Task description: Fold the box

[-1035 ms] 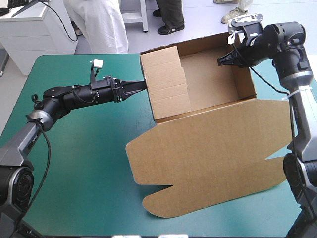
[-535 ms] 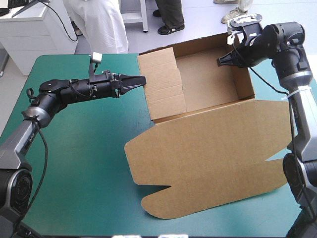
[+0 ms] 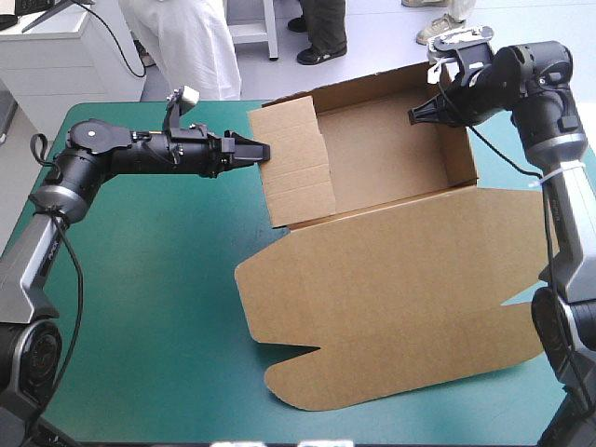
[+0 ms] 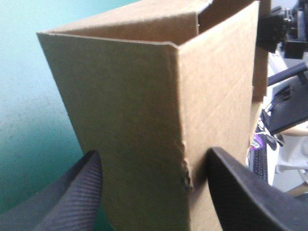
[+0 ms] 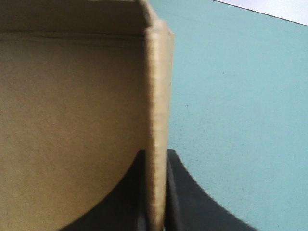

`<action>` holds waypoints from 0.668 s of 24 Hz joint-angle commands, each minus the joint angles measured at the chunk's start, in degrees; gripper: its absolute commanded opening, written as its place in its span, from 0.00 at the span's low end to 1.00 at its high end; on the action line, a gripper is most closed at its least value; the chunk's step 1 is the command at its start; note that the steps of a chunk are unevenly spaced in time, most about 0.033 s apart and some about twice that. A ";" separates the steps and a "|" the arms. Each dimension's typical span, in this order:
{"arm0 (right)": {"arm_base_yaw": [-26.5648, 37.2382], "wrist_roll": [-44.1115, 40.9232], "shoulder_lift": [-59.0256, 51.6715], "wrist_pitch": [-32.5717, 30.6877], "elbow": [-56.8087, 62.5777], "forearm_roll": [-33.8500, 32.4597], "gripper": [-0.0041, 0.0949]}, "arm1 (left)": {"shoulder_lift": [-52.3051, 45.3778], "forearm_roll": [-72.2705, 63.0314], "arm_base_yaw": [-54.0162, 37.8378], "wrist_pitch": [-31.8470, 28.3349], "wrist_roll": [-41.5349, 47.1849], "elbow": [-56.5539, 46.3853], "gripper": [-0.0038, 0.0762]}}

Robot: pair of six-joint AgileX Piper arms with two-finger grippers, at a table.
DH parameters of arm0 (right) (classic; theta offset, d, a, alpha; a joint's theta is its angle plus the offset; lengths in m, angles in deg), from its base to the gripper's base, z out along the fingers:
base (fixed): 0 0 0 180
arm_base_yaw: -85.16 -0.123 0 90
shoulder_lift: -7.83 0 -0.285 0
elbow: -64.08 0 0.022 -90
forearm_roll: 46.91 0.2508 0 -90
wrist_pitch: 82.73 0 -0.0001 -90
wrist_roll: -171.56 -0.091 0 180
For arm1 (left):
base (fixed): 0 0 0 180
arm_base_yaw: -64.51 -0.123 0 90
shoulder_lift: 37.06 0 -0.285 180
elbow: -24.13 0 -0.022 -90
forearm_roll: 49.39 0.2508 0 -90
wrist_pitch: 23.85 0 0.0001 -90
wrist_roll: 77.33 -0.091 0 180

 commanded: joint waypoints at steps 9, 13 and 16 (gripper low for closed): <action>-4.62 -3.43 -2.89 -0.08 -1.80 0.10 0.02 | -2.80 31.85 13.71 -12.09 29.02 9.44 0.57; -5.67 -3.43 -2.89 -0.08 -1.80 -0.05 0.02 | -2.80 35.83 13.70 -11.66 33.67 9.68 0.57; -7.30 -4.74 -2.89 -0.08 -1.80 -1.06 0.02 | -2.80 36.24 13.70 -11.78 34.51 9.68 0.57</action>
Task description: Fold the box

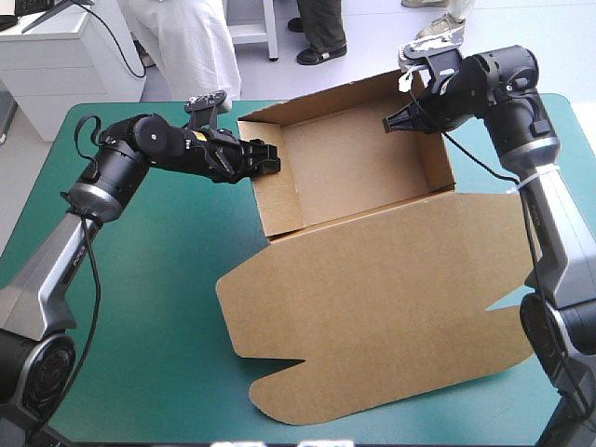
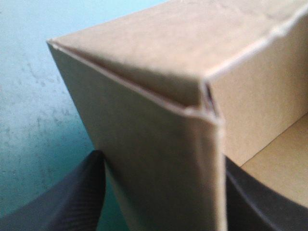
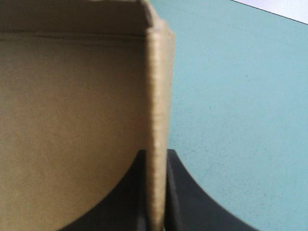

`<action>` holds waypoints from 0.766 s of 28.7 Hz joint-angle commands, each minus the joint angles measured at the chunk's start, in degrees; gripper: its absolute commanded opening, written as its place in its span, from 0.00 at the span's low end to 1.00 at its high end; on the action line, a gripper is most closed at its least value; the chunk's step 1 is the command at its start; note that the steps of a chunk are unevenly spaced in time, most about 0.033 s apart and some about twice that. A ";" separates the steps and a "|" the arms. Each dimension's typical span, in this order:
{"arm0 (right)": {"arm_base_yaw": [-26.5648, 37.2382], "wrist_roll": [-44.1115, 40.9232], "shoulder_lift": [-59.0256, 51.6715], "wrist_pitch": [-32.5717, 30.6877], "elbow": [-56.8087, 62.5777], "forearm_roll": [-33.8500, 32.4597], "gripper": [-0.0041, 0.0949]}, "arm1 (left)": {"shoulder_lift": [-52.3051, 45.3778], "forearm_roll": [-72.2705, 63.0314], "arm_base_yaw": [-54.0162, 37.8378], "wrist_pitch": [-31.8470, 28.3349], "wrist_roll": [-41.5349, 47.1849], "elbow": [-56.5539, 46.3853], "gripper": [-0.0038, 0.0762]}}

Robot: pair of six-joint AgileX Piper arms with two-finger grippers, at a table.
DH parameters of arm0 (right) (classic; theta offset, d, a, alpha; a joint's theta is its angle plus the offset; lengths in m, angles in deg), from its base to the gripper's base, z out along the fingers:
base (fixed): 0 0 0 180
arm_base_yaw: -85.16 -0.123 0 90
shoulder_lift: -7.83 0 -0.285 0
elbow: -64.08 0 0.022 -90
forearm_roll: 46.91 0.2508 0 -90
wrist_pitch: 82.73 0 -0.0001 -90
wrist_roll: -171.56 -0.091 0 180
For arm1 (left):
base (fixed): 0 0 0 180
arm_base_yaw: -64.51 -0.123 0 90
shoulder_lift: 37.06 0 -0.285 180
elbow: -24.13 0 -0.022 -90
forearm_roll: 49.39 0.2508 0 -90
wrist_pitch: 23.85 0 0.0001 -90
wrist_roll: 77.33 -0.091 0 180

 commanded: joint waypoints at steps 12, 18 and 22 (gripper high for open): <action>-6.23 -5.21 -0.31 0.02 -1.80 -0.33 0.02 | -2.67 14.06 3.77 -1.60 10.76 2.23 0.42; -8.46 -5.98 2.59 0.02 -1.80 -0.21 0.02 | -2.56 18.30 4.33 -1.49 12.91 2.23 0.15; -8.58 -6.08 3.65 0.02 -1.80 0.77 0.02 | -2.36 19.04 4.33 -1.60 12.91 2.23 0.04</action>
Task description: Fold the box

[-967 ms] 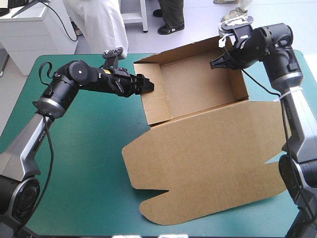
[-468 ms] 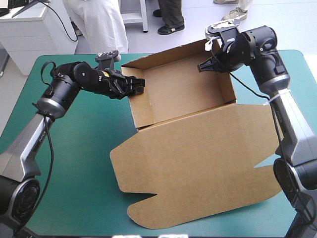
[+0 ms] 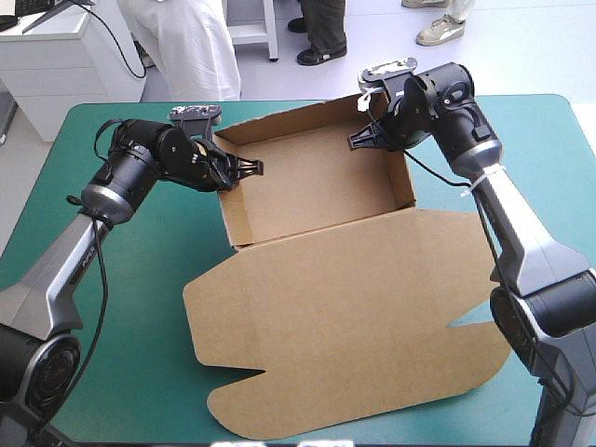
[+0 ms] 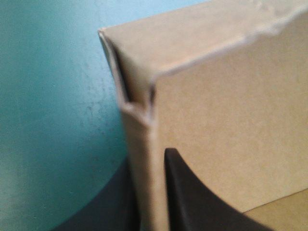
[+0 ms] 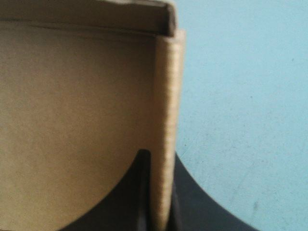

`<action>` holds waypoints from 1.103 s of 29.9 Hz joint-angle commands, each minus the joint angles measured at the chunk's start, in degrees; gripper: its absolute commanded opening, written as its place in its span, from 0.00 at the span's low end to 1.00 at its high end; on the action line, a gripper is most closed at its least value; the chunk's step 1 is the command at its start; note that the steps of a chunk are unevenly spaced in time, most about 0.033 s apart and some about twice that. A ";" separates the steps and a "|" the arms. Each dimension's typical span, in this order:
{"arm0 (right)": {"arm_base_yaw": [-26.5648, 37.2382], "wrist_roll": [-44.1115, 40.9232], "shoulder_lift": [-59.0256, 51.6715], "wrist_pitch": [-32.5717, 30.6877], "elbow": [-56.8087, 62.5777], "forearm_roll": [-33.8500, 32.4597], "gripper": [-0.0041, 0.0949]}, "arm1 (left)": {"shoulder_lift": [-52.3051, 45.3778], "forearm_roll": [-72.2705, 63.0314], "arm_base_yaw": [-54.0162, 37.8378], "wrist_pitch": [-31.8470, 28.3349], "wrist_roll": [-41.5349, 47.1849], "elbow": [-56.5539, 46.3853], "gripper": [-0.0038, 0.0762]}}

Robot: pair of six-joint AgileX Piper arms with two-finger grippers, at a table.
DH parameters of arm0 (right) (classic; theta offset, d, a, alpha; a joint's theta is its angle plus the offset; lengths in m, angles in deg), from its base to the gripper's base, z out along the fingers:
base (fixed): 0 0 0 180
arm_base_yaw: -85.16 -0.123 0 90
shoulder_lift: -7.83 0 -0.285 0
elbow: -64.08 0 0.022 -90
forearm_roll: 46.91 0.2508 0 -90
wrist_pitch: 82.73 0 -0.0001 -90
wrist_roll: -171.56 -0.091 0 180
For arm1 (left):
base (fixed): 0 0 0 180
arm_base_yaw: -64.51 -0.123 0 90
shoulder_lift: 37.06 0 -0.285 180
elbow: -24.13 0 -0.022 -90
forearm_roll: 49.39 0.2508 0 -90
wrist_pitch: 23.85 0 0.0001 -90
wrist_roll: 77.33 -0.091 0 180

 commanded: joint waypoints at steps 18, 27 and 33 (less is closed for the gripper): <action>-1.08 1.08 3.92 0.87 -1.80 4.89 0.02 | 7.27 -0.52 1.30 -0.59 -2.00 10.15 0.04; -0.96 1.46 10.58 1.11 -1.89 4.89 0.02 | 16.90 1.57 1.30 5.50 -1.89 16.09 0.04; -0.85 1.99 14.36 2.77 -1.89 4.64 0.02 | 20.76 1.43 1.30 5.18 -1.89 16.23 0.04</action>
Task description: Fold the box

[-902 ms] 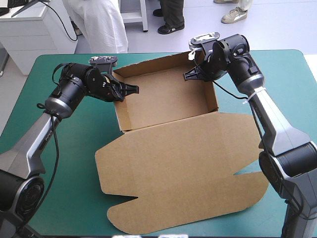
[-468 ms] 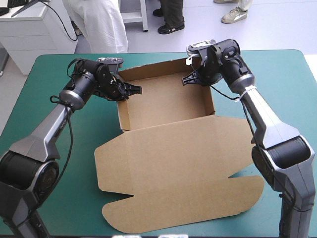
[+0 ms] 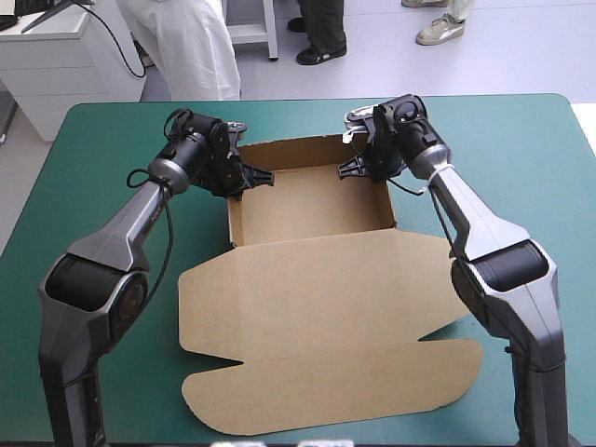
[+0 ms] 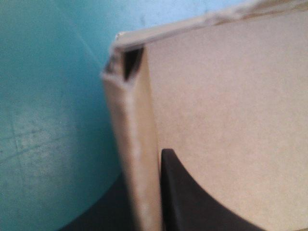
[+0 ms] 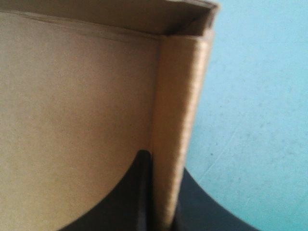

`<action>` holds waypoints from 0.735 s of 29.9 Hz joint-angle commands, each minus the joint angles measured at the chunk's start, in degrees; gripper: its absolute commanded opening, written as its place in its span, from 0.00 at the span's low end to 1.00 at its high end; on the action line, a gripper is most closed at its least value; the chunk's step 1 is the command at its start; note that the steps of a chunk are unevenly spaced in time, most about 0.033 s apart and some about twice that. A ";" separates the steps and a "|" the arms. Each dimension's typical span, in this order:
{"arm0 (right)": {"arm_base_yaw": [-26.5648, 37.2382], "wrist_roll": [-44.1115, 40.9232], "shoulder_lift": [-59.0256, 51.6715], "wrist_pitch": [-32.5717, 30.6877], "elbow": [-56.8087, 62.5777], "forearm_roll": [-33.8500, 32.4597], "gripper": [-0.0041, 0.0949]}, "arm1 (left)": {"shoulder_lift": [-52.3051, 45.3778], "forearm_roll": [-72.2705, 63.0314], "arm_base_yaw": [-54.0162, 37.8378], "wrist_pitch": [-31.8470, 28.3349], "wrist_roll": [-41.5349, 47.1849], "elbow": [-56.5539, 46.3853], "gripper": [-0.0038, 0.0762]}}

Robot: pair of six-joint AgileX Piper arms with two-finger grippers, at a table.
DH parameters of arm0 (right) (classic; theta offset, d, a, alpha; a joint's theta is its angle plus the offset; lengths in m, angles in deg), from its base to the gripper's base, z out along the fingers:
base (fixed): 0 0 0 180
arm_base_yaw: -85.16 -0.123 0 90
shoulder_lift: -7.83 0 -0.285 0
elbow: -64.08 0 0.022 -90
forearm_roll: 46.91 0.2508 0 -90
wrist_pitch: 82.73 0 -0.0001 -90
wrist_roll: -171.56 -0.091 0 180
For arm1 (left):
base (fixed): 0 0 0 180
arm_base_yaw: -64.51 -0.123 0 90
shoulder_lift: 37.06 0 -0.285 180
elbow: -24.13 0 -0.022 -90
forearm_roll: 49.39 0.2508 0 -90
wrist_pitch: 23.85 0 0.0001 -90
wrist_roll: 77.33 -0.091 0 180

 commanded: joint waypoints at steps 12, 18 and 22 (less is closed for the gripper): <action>1.01 4.76 4.04 3.30 -1.21 4.02 0.02 | 3.14 -4.71 1.46 -6.75 -3.61 1.59 0.04; 1.50 4.40 4.15 3.58 -1.33 2.59 0.02 | 3.14 -4.71 1.46 -7.31 -5.98 1.59 0.08; 1.50 5.87 4.15 3.46 -1.33 2.62 0.05 | 3.14 -4.96 1.46 -7.06 -6.08 1.59 0.30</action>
